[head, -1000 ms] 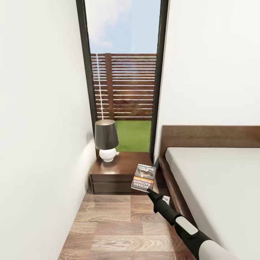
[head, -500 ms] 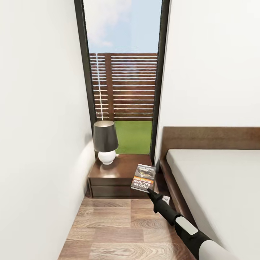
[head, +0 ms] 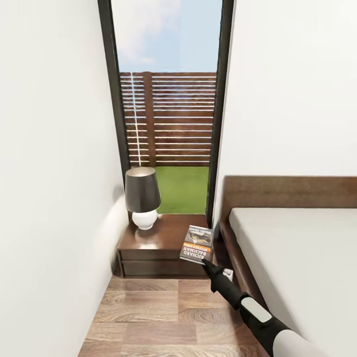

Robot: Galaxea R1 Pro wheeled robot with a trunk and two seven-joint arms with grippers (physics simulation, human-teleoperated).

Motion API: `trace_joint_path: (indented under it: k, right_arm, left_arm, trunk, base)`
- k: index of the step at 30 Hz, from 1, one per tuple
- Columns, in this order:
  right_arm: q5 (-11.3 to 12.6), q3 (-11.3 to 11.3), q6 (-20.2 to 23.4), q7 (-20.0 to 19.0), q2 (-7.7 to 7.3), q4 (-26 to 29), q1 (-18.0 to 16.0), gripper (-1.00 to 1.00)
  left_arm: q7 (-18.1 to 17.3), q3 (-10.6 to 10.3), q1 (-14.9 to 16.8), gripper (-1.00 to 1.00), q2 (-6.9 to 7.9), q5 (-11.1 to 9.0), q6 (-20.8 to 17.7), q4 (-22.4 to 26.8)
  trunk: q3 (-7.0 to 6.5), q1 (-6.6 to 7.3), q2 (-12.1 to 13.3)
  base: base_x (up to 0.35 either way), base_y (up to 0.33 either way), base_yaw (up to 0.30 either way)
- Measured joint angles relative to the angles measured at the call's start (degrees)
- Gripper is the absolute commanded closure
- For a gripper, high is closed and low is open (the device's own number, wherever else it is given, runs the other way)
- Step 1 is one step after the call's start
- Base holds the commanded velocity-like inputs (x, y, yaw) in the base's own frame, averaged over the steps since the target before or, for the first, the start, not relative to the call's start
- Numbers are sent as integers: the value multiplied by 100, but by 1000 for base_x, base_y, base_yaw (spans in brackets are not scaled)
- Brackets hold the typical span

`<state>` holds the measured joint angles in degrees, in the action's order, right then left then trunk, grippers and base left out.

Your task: In the bedroom, move the book from the bed onto either nightstand, and place the two sandals side by side next to the bed.

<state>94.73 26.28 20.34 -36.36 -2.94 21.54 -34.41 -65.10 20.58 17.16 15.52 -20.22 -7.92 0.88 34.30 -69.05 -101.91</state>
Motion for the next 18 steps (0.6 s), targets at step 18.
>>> trace_joint_path:
  k: [18]
  right_arm:
    - [0,-1,0,-3,0,0,1,100]
  left_arm:
    - [0,2,0,-100,3,0,0,0]
  trunk:
    - [0,0,0]
  base:
    - [147,-77,0]
